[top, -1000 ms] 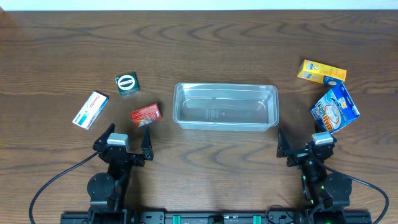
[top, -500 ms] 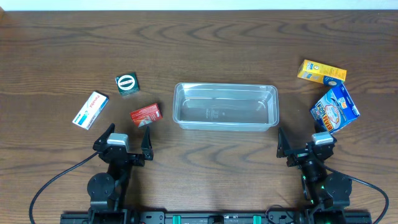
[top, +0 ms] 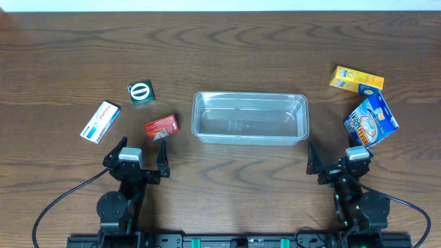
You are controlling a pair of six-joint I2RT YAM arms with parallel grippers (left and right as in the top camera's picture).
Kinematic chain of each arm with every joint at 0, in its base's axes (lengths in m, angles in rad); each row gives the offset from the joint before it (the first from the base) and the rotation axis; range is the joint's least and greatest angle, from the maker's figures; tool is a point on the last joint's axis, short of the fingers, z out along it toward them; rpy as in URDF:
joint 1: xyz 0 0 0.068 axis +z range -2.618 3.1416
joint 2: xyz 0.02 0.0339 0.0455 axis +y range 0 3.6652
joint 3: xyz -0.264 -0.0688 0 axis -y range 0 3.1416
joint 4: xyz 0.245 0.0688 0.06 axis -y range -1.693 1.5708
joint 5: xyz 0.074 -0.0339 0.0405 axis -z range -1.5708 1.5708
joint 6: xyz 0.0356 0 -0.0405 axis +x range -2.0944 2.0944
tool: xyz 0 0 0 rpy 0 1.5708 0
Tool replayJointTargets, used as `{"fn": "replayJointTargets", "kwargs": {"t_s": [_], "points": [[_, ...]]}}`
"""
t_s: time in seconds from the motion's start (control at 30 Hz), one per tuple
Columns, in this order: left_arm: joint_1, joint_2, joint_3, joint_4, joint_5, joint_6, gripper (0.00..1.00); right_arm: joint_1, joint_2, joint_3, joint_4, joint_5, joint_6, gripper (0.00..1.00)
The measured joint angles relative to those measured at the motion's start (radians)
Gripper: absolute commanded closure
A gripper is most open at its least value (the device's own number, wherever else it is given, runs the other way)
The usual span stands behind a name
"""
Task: Pack container
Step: 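Move the right gripper toward the blue Koolfever box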
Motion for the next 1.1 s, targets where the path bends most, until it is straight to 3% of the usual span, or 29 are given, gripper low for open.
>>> {"fn": "replayJointTargets", "kwargs": {"t_s": [0.7, 0.8, 0.97, 1.1], "points": [[0.0, 0.0, 0.0, 0.0, 0.0, 0.0, 0.02, 0.0, -0.002, 0.0, 0.064, -0.007, 0.0, 0.01], [0.0, 0.0, 0.0, 0.0, 0.0, 0.0, 0.02, 0.0, -0.002, 0.009, 0.012, -0.009, 0.006, 0.01], [0.0, 0.0, 0.0, 0.0, 0.0, 0.0, 0.02, 0.0, 0.058, 0.15, -0.172, -0.011, 0.013, 0.01], [0.0, 0.0, 0.0, 0.0, 0.0, 0.0, 0.02, -0.013, 0.234, 0.407, -0.292, -0.014, -0.02, 0.01]]}}
